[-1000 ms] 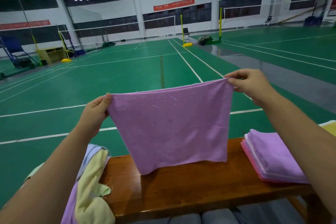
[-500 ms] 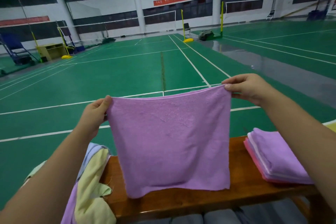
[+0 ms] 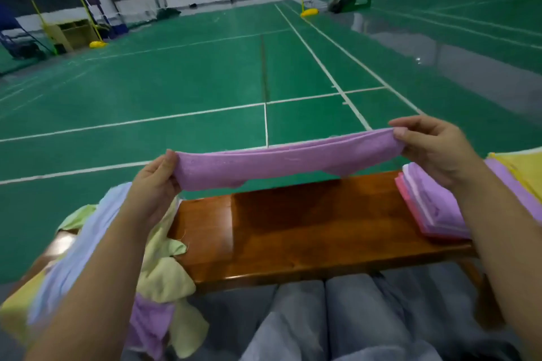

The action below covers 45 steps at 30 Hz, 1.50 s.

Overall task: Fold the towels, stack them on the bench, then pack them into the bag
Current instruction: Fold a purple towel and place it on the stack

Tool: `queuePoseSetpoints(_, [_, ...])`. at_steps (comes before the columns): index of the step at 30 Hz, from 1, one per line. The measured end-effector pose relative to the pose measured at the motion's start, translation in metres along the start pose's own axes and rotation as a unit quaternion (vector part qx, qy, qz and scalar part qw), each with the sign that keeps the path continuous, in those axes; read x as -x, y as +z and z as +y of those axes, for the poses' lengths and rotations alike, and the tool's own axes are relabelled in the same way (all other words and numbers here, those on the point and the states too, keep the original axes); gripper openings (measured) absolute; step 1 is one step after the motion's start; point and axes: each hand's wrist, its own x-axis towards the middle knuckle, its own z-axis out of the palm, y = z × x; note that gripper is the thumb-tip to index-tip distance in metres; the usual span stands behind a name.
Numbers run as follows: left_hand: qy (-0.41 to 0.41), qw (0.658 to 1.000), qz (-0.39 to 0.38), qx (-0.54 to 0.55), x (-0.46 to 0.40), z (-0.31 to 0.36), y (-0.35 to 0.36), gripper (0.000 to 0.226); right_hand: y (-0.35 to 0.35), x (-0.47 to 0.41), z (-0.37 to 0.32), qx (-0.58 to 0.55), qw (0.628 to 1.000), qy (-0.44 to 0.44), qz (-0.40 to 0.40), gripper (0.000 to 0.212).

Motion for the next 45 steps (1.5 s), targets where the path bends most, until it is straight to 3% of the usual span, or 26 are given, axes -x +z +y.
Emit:
queuePoseSetpoints(4, [-0.127, 0.990, 0.027, -0.064, 0.055, -0.065, -0.015, 0.030, -0.012, 0.055, 0.080, 0.004, 0.991, 0.126, 0.031, 0.065])
queuePoseSetpoints(7, [-0.193, 0.971, 0.035, -0.137, 0.088, -0.092, -0.029, 0.060, -0.018, 0.091, 0.109, 0.014, 0.973, 0.231, 0.008, 0.048])
queuePoseSetpoints(8, [-0.206, 0.966, 0.046, -0.151, 0.096, -0.098, -0.035, 0.064, -0.020, 0.099, 0.115, 0.017, 0.968, 0.248, 0.002, 0.053])
queuePoseSetpoints(10, [-0.214, 0.963, 0.042, -0.155, 0.108, -0.103, -0.038, 0.063, -0.027, 0.109, 0.121, 0.033, 0.964, 0.264, -0.011, 0.081])
queuePoseSetpoints(12, [-0.217, 0.964, 0.028, -0.153, 0.114, -0.103, -0.037, 0.053, -0.033, 0.113, 0.121, 0.041, 0.959, 0.277, -0.033, 0.096])
queuePoseSetpoints(15, [-0.228, 0.958, 0.015, -0.173, 0.116, -0.101, -0.036, 0.035, -0.038, 0.114, 0.114, 0.046, 0.952, 0.295, -0.068, 0.098])
queuePoseSetpoints(19, [-0.219, 0.955, -0.007, -0.199, 0.110, -0.097, -0.035, 0.046, -0.040, 0.108, 0.110, 0.052, 0.950, 0.298, -0.075, 0.097])
queuePoseSetpoints(22, [-0.211, 0.945, 0.018, -0.251, 0.098, -0.101, -0.029, 0.033, -0.036, 0.093, 0.111, 0.088, 0.952, 0.286, -0.065, 0.083])
queuePoseSetpoints(25, [-0.188, 0.945, 0.060, -0.260, 0.080, -0.105, -0.019, 0.029, -0.027, 0.072, 0.115, 0.100, 0.952, 0.286, -0.030, 0.025])
queuePoseSetpoints(26, [-0.183, 0.944, 0.069, -0.265, 0.072, -0.108, -0.019, 0.031, -0.024, 0.064, 0.119, 0.111, 0.952, 0.284, -0.013, 0.016])
queuePoseSetpoints(33, [-0.166, 0.932, 0.059, -0.318, 0.014, -0.131, -0.021, 0.032, -0.006, 0.010, 0.145, 0.216, 0.945, 0.242, 0.043, 0.011])
queuePoseSetpoints(38, [-0.176, 0.928, 0.095, -0.315, -0.023, -0.151, -0.023, 0.027, 0.008, -0.028, 0.166, 0.288, 0.935, 0.201, 0.043, 0.013])
queuePoseSetpoints(45, [-0.216, 0.913, 0.129, -0.321, -0.051, -0.175, -0.023, 0.029, 0.024, -0.061, 0.190, 0.445, 0.880, 0.163, 0.010, 0.012])
